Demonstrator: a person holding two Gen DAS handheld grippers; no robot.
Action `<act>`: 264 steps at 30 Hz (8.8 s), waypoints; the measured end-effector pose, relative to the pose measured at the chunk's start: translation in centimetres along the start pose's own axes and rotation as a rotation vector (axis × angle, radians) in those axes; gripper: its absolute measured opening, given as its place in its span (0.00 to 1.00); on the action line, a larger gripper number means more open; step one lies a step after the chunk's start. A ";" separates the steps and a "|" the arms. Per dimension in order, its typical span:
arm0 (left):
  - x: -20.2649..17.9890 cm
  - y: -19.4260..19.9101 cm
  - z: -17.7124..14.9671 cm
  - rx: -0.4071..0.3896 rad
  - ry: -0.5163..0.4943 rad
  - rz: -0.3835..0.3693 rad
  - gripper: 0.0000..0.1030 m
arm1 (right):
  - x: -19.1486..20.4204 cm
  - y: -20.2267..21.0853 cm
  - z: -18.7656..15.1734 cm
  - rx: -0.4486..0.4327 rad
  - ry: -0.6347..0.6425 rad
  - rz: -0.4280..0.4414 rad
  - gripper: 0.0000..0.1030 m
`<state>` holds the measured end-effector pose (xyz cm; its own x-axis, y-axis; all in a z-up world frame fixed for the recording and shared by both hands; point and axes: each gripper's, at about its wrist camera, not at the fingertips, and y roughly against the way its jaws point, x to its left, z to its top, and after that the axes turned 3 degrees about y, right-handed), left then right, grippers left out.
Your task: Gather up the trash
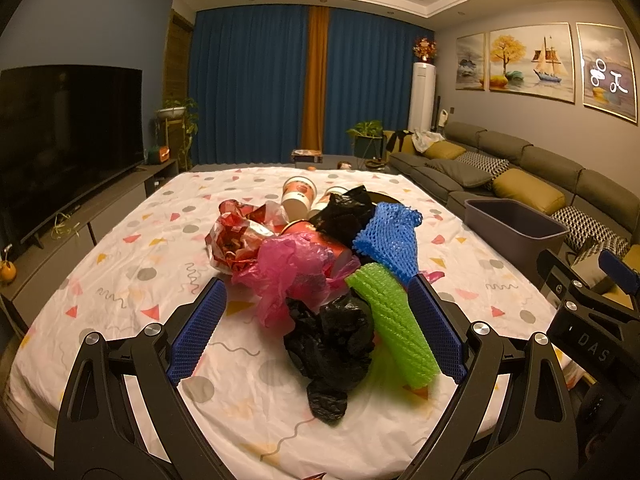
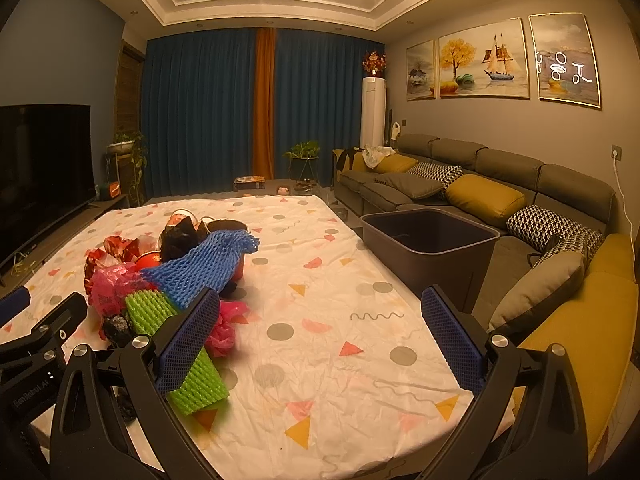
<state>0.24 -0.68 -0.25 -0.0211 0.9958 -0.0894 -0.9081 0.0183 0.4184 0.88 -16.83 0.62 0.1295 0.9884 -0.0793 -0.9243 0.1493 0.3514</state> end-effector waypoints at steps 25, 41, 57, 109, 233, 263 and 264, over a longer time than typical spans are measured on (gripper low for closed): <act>4.7 0.1 -0.6 -0.032 0.038 0.041 0.84 | 4.2 -3.0 -3.2 0.068 0.042 0.233 0.75; 5.7 -0.7 -1.9 -0.019 0.061 -0.002 0.76 | 8.6 -6.8 -5.8 0.178 0.123 0.356 0.37; 1.7 -4.3 -4.2 0.098 -0.035 -0.146 0.59 | 5.7 -5.4 -4.9 0.106 0.095 0.370 0.01; 5.4 -1.5 0.8 -0.007 0.057 -0.143 0.09 | 2.8 -1.0 -0.1 -0.031 0.052 0.541 0.13; -7.5 -10.4 6.1 -0.056 -0.017 -0.079 0.86 | -8.9 -10.4 3.9 -0.067 -0.123 0.148 0.86; 7.0 -7.9 1.1 -0.022 0.068 0.081 0.86 | 7.7 -15.5 0.8 0.192 -0.004 0.378 0.48; 6.9 -8.0 1.0 -0.021 0.066 0.076 0.86 | 7.8 -15.8 0.8 0.197 -0.006 0.386 0.43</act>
<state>7.81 6.12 -3.27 -0.1177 0.9861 -0.1177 -0.9112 -0.0600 0.4077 16.75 -11.44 -4.82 -0.2091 0.9729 0.0983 -0.8192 -0.2292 0.5258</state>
